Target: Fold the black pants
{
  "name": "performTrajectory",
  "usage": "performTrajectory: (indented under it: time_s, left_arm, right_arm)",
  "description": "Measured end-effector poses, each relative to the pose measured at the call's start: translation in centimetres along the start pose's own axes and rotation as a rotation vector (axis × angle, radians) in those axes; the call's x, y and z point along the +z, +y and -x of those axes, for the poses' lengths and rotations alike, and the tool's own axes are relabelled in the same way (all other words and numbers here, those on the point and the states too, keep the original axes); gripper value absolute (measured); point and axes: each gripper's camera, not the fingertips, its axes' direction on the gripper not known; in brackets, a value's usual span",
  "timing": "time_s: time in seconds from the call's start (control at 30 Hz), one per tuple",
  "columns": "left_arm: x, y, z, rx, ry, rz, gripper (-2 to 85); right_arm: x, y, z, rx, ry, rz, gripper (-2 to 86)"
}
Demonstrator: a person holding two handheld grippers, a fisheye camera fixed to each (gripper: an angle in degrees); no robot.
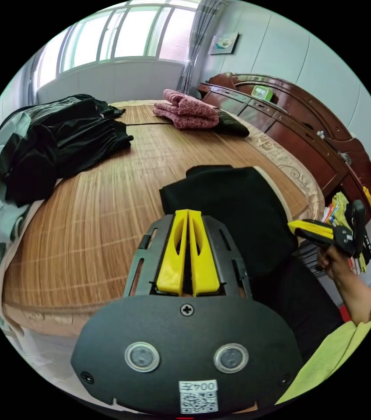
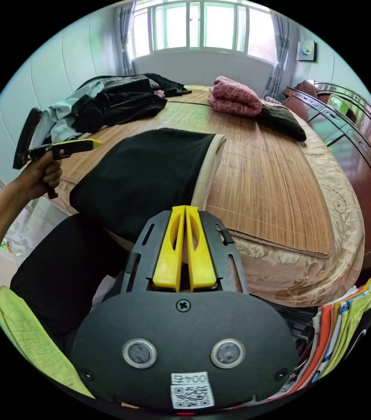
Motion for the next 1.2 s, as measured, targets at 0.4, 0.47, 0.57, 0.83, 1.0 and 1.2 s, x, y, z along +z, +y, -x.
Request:
performTrajectory:
  time_s: [0.4, 0.47, 0.57, 0.83, 1.0, 1.2]
  left_arm:
    - [-0.2, 5.2, -5.2, 0.128, -0.040, 0.020, 0.3]
    - [0.6, 5.6, -5.4, 0.127, -0.037, 0.046, 0.3]
    - [1.9, 6.1, -5.4, 0.100, -0.040, 0.074, 0.3]
    - [3.3, 6.3, -4.0, 0.007, 0.038, 0.108, 0.2]
    - [3.3, 6.5, -5.5, 0.040, -0.013, 0.104, 0.2]
    - [3.3, 6.5, -6.2, 0.034, -0.020, 0.106, 0.1]
  right_arm:
    - [-1.5, -1.5, -3.5, 0.016, -0.095, 0.009, -0.4]
    - [-2.3, -1.2, -4.4, -0.007, -0.144, 0.001, 0.4]
    - [-1.7, -0.9, -4.4, -0.113, -0.172, 0.058, 2.4]
    - [-2.0, -0.4, -14.4, 0.098, -0.417, 0.039, 5.2]
    - [-3.2, 3.6, -22.4, 0.330, -0.726, -0.015, 10.0]
    - [-1.1, 6.9, -28.0, 0.560, -0.960, -0.015, 13.2]
